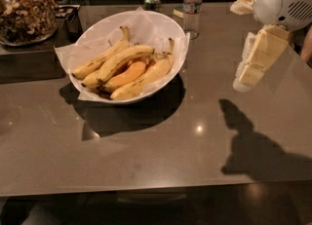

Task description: Pick banana from white bowl

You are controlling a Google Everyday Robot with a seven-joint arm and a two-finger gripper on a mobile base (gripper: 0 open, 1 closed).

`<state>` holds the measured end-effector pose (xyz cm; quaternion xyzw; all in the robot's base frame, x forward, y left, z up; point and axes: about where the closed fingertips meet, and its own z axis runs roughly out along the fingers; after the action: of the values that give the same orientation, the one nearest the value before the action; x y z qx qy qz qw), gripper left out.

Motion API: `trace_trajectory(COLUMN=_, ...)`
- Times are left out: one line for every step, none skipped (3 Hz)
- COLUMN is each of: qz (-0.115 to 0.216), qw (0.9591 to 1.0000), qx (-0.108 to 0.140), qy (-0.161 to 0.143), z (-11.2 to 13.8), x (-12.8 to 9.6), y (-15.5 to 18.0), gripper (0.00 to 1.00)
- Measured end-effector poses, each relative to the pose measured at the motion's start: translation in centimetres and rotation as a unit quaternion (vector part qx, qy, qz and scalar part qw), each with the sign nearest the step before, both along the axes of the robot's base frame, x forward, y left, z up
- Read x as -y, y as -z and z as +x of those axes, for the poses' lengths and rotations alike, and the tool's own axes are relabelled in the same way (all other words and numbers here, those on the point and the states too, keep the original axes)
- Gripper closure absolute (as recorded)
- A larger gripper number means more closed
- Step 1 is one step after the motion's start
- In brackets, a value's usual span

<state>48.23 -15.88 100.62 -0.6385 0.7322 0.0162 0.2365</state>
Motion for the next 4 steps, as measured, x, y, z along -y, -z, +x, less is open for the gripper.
trace_trajectory(qz=0.042, qw=0.9991, qx=-0.002, qy=-0.009, z=3.0, x=-1.3, y=0.4, gripper=0.0)
trace_trajectory(qz=0.074, qw=0.9967, qx=-0.009, qy=-0.033, z=6.4, x=-3.4, y=0.7, gripper=0.0)
trace_trajectory(qz=0.094, qw=0.9942, qx=-0.016, qy=-0.05, z=9.0, x=-5.3, y=1.0, gripper=0.0)
trace_trajectory(qz=0.096, qw=0.994, qx=-0.014, qy=-0.05, z=9.3, x=-5.4, y=1.0, gripper=0.0)
